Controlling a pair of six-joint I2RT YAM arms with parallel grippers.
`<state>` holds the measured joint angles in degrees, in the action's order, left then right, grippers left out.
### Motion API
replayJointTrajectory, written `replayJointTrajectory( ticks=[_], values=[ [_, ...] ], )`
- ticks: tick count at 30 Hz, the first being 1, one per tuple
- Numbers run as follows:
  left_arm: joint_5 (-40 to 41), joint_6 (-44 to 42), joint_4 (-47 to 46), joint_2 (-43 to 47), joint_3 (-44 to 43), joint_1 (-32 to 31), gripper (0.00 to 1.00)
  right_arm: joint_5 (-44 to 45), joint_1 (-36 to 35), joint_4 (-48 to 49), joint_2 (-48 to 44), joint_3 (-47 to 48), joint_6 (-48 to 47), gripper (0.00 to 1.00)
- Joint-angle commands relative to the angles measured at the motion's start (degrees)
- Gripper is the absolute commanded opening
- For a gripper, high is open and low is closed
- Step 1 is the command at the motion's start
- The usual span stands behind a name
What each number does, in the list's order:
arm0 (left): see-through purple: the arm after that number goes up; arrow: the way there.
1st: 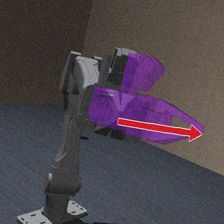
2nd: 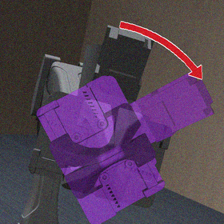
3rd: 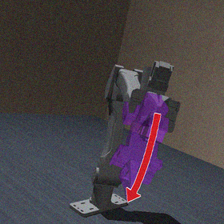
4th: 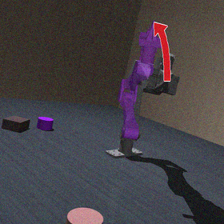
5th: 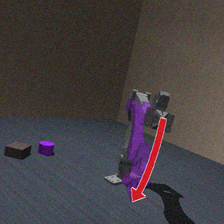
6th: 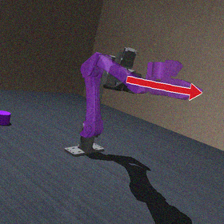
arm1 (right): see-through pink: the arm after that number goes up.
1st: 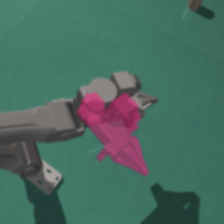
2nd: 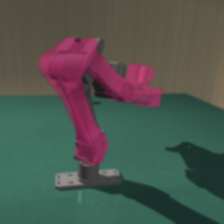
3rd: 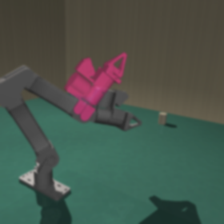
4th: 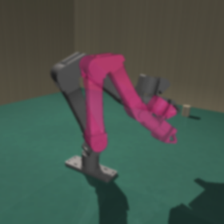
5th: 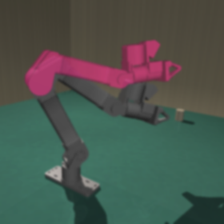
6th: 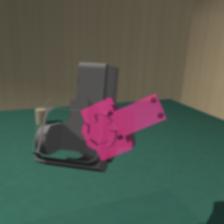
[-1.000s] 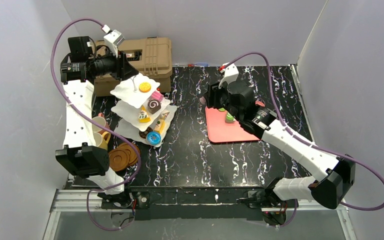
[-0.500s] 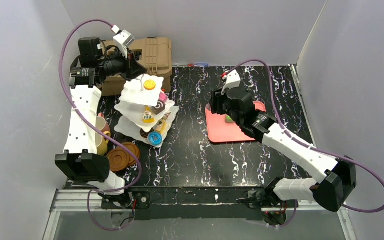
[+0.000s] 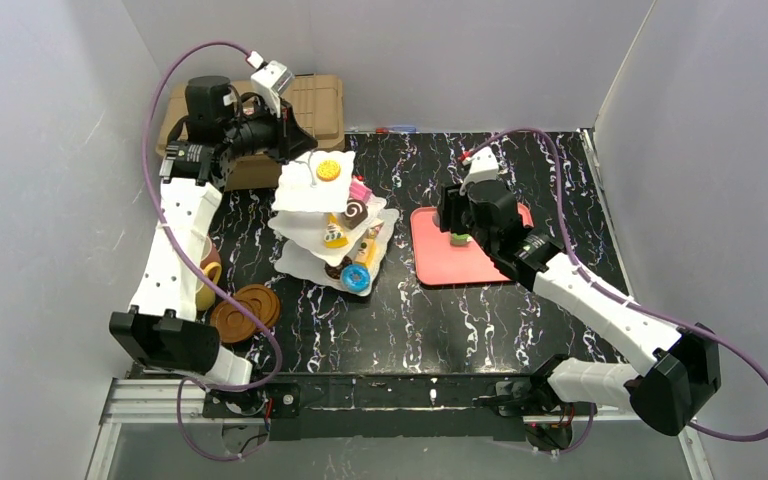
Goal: Serve the afternoon tea
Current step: Move the desert table to the center of the board.
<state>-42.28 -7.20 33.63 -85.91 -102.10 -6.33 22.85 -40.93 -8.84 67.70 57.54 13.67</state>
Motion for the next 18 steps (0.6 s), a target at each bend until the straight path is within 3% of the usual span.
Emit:
replayJointTrajectory(
  ticks=[1, 11, 13, 18],
  values=[
    [6.1, 4.9, -7.6, 7.4, 3.4, -1.9, 0.0, 1.6, 1.7, 2.9, -2.4, -2.0, 0.7, 0.57],
    [19.9, 12.1, -14.0, 15.1, 15.4, -6.9, 0.02, 2.4, 5.0, 7.8, -0.9, -7.8, 1.2, 0.59],
    [20.2, 13.3, -14.1, 15.3, 15.8, -7.8, 0.09, 2.4, 5.8, 8.3, 0.1, -8.6, 1.5, 0.59],
    [18.8, 14.6, -13.7, 15.9, 16.0, -8.8, 0.48, 4.2, 7.6, 13.2, 2.1, -10.7, 2.8, 0.6]
  ],
)
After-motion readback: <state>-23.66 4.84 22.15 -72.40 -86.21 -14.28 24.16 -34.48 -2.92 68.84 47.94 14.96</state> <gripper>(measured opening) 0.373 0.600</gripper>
